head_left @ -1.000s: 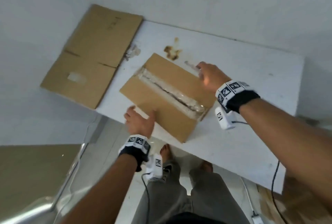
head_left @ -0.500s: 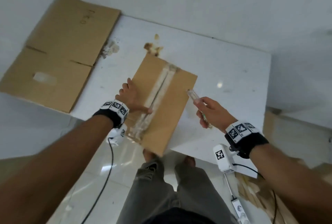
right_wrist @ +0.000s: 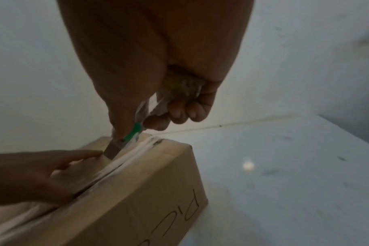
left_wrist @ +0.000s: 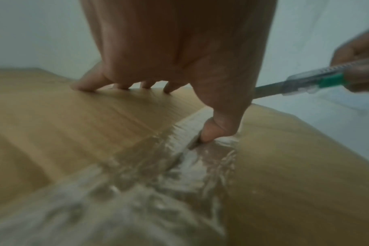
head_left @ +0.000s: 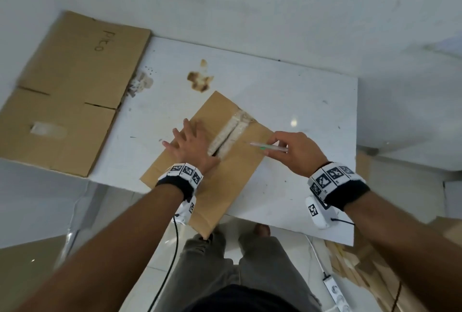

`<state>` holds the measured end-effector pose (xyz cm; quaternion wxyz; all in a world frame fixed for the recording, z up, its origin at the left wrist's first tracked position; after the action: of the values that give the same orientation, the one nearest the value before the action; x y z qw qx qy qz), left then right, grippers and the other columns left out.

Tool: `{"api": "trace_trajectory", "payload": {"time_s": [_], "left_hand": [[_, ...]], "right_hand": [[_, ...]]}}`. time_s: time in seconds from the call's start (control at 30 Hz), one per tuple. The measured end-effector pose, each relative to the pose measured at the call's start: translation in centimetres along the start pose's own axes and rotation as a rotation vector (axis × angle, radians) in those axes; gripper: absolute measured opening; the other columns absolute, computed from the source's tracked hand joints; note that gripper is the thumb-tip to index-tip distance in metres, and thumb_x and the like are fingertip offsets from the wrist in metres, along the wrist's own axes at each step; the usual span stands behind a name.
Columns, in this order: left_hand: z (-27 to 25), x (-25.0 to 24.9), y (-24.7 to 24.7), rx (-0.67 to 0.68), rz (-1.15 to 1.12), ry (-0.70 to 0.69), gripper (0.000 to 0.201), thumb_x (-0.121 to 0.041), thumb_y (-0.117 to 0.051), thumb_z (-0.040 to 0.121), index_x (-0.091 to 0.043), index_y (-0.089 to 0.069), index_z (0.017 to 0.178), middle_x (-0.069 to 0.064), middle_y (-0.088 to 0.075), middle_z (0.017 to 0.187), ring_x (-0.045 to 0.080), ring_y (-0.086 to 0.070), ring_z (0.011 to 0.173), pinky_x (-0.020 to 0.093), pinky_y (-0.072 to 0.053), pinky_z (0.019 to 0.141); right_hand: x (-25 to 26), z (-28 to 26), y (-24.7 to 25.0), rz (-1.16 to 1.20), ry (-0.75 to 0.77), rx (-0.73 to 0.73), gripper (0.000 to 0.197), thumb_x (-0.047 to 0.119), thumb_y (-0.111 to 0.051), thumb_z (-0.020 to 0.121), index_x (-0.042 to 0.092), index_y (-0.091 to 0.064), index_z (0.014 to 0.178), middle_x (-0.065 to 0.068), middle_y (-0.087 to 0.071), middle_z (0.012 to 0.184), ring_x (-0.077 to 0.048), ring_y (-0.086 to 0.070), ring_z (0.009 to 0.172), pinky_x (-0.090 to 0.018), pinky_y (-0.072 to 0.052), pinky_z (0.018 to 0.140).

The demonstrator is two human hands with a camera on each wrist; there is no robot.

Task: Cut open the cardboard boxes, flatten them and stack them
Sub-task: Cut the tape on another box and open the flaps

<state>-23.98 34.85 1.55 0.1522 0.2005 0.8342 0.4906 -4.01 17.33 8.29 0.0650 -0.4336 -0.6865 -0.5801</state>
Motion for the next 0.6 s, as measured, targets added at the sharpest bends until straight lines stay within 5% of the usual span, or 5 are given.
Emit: {"api": "trace_trajectory", "payload": {"time_s": [0.17, 0.33, 0.47, 0.6], "left_hand": [[-0.1, 0.2, 0.7, -0.036, -0.026, -0.057, 0.125, -0.083, -0.063, 0.067, -0.016, -0.010, 0.158, 0.018, -0.015, 0.161, 0.045, -0.036, 0.135, 0.073, -0.032, 0.107], [-0.6, 0.8, 1.3, -0.045, -0.069, -0.087, 0.123, -0.083, -0.044, 0.051, -0.017, -0.021, 0.152, 0.014, -0.028, 0.151, 0.041, -0.043, 0.127, 0.065, -0.038, 0.101], [-0.5, 1.5, 1.4, -0.055, -0.070, -0.121, 0.114, -0.062, -0.071, 0.057, -0.019, -0.020, 0.150, 0.013, -0.030, 0.147, 0.040, -0.045, 0.123, 0.062, -0.042, 0.098], [-0.2, 2.0, 1.0, -0.058, 0.014, -0.161, 0.118, -0.062, -0.075, 0.061, -0.021, -0.015, 0.153, 0.014, -0.024, 0.153, 0.041, -0.042, 0.129, 0.069, -0.038, 0.103]], "right_hand": [[3.6, 2.3, -0.5, -0.424, 0.271, 0.037, 0.026, 0.054, -0.064, 0.088, 0.033, -0.066, 0.103, 0.009, -0.066, 0.090, -0.015, -0.062, 0.085, -0.028, -0.036, 0.065], [6.2, 4.4, -1.5, -0.599, 0.379, 0.047, 0.029, 0.051, -0.056, 0.094, 0.027, -0.065, 0.109, 0.002, -0.068, 0.091, -0.022, -0.065, 0.085, -0.030, -0.039, 0.063], [3.8, 5.9, 2.5, -0.580, 0.221, -0.005, 0.030, 0.050, -0.054, 0.097, 0.026, -0.065, 0.112, -0.002, -0.067, 0.095, -0.026, -0.064, 0.090, -0.032, -0.039, 0.069], [-2.0, 5.0, 7.4, -0.554, -0.013, -0.193, 0.030, 0.048, -0.054, 0.098, 0.022, -0.059, 0.109, -0.005, -0.064, 0.088, -0.031, -0.064, 0.083, -0.037, -0.049, 0.070]]}}
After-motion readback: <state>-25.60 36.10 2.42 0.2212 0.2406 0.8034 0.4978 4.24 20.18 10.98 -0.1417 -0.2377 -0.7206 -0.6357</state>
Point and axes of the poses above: each hand's wrist, its own z-axis towards the middle knuckle, its own y-axis out of the back of the hand, x = y × z, the point moved 5 cm from there along z, towards the middle knuckle
